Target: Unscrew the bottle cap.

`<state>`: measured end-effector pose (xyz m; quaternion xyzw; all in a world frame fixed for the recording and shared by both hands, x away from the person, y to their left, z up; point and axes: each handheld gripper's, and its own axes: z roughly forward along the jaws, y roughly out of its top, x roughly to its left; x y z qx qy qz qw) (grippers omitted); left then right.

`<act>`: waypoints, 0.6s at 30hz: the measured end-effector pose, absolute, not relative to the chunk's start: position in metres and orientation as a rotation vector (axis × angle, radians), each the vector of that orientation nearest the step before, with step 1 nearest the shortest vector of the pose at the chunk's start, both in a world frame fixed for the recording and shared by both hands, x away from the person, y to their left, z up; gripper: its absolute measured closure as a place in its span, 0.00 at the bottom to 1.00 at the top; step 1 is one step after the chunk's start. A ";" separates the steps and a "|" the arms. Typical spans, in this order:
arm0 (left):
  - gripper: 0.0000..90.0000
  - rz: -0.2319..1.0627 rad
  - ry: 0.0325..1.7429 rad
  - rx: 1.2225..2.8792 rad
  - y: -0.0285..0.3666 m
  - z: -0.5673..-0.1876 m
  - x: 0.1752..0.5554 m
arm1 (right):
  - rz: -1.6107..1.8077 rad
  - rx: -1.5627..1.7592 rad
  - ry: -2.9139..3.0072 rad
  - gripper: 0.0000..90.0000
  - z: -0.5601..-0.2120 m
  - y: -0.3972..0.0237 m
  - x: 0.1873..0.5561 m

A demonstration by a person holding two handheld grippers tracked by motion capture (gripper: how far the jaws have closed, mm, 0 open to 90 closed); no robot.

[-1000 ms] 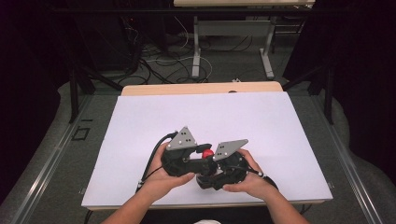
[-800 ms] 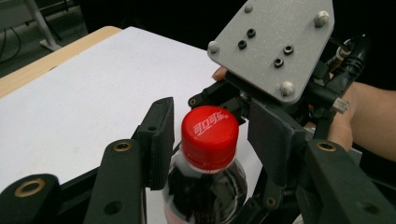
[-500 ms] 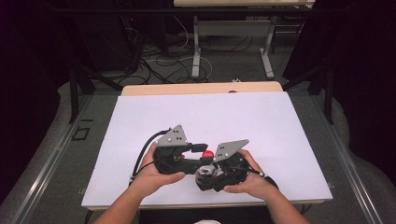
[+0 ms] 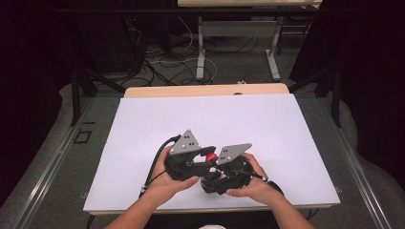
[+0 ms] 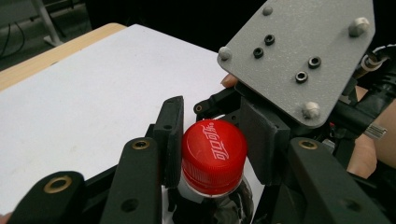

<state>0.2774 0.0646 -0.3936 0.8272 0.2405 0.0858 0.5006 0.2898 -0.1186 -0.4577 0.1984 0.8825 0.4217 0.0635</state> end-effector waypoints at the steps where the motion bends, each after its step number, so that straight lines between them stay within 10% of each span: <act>1: 0.68 0.205 0.577 2.004 0.064 -0.393 0.278 | 1.273 0.594 2.678 0.33 -0.457 -0.119 0.290; 9: 0.55 0.167 0.536 2.007 0.079 -0.387 0.278 | 1.298 0.574 2.678 0.33 -0.454 -0.123 0.290; 18: 0.68 0.096 0.525 2.004 0.078 -0.389 0.283 | 1.302 0.568 2.676 0.33 -0.453 -0.122 0.289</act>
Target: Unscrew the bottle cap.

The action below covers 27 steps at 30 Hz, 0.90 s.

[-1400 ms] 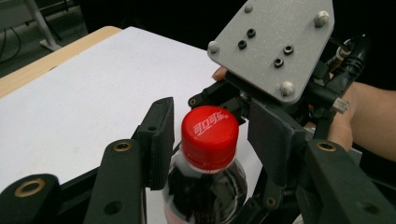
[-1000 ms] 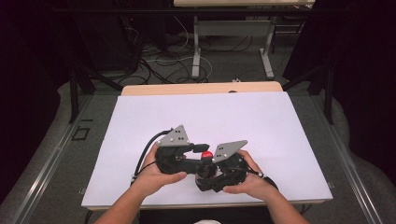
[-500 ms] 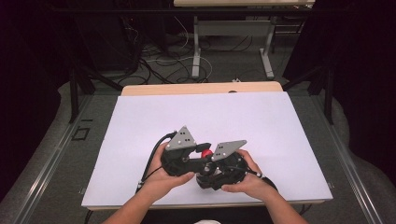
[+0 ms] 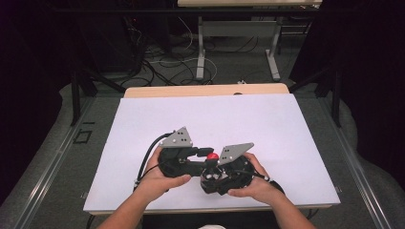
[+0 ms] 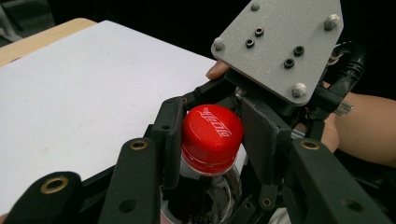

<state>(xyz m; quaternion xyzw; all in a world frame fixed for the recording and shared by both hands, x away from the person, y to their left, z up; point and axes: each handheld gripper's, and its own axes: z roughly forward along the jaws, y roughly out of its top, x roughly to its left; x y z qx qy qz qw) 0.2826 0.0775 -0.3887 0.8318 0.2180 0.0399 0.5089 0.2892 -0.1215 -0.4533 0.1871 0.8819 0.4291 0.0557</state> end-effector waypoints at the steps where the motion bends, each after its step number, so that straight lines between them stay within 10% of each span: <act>1: 0.68 0.117 0.544 1.994 0.075 -0.390 0.281 | 1.306 0.584 2.664 0.33 -0.454 -0.121 0.290; 10: 0.69 0.276 0.651 1.967 0.064 -0.392 0.269 | 1.248 0.654 2.588 0.33 -0.456 -0.121 0.291; 27: 0.57 0.141 0.536 1.990 0.077 -0.388 0.284 | 1.280 0.600 2.633 0.33 -0.454 -0.123 0.291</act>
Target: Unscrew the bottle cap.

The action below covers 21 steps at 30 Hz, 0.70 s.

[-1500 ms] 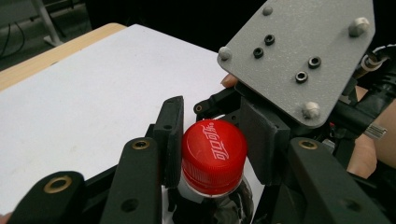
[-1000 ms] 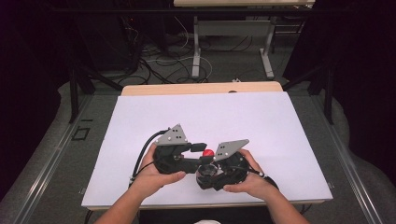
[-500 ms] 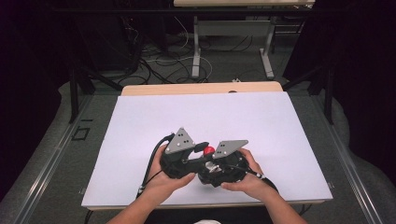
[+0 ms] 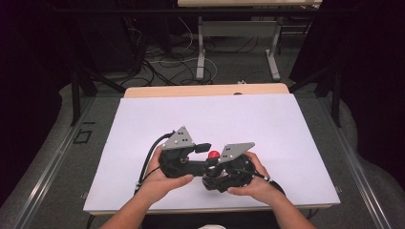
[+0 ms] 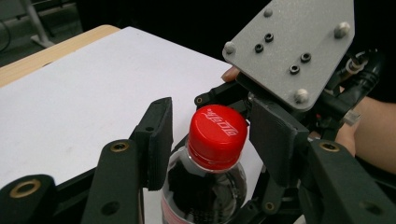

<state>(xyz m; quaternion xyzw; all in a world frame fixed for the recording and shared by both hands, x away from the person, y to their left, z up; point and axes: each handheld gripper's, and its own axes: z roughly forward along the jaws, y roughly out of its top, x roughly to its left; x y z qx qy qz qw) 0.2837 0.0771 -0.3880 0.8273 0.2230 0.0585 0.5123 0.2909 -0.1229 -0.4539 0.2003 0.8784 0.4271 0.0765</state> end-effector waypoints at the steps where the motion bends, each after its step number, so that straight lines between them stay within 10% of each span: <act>1: 0.57 0.129 0.514 1.994 0.077 -0.388 0.286 | 1.286 0.604 2.633 0.33 -0.454 -0.123 0.290; 21: 0.67 0.217 0.572 2.008 0.064 -0.390 0.276 | 1.264 0.610 2.624 0.33 -0.455 -0.120 0.289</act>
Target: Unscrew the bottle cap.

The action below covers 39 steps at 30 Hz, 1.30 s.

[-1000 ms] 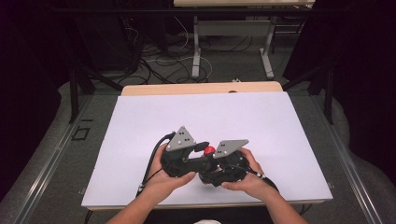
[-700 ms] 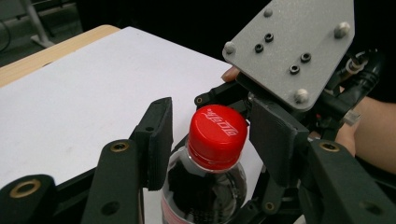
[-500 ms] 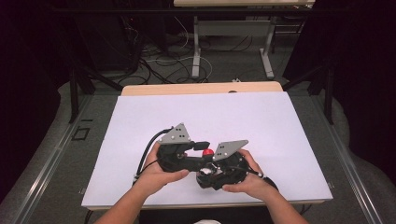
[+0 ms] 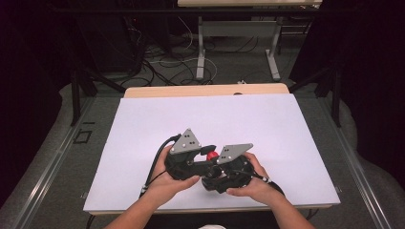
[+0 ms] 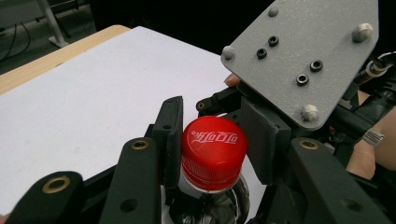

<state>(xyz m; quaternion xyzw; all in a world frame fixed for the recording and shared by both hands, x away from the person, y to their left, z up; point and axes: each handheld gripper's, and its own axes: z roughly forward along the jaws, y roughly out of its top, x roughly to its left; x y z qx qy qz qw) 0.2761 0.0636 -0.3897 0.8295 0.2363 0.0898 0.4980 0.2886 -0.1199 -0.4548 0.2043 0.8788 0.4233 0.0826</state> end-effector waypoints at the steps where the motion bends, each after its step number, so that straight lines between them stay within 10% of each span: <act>1: 0.63 0.214 0.573 2.010 0.064 -0.389 0.276 | 1.264 0.604 2.634 0.33 -0.454 -0.120 0.289; 26: 0.66 0.024 0.484 1.998 0.075 -0.391 0.292 | 1.281 0.566 2.665 0.33 -0.454 -0.119 0.287; 39: 0.69 0.226 0.570 2.027 0.063 -0.384 0.276 | 1.264 0.621 2.627 0.33 -0.454 -0.118 0.287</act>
